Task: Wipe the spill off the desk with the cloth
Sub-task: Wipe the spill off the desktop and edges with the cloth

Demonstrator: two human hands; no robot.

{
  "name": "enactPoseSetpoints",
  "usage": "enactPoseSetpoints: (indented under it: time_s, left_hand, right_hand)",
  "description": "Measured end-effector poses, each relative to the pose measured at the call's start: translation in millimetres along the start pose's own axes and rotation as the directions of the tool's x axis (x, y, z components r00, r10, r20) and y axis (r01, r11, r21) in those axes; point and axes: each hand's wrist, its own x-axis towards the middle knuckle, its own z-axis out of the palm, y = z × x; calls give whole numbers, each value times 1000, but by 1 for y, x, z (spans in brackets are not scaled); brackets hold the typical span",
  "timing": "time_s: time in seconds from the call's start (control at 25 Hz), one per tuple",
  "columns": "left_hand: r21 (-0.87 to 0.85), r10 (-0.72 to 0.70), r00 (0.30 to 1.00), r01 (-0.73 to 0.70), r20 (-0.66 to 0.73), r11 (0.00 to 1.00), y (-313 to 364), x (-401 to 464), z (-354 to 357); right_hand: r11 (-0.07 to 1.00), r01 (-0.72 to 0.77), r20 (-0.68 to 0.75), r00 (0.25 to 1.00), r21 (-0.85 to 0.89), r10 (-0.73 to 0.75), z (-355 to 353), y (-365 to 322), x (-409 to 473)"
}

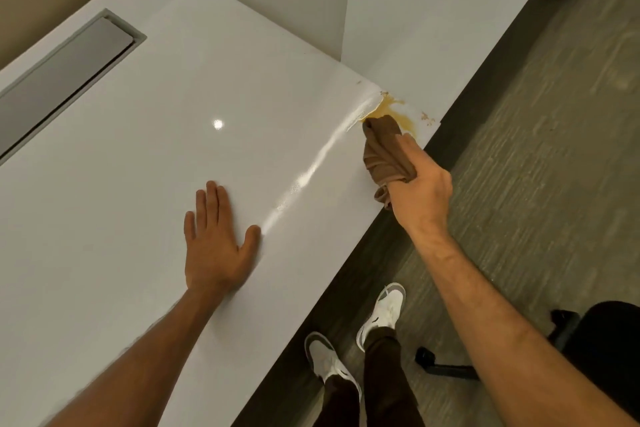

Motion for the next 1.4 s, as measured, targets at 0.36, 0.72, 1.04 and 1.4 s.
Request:
enactPoseSetpoints:
  time_s: [0.36, 0.72, 1.04, 1.4]
  left_hand:
    - [10, -8, 1000, 8, 27, 1000, 4, 0, -4]
    - [9, -8, 1000, 8, 13, 1000, 3, 0, -2]
    - [3, -19, 1000, 19, 9, 1000, 3, 1, 0]
    - [16, -18, 1000, 18, 16, 1000, 2, 2, -1]
  right_hand:
    - [929, 145, 128, 986, -341, -108, 38, 9, -8]
    - [972, -144, 34, 990, 185, 140, 15, -2, 60]
    - [900, 177, 215, 972, -398, -96, 67, 9, 89]
    - [970, 197, 451, 859, 143, -241, 72, -10, 71]
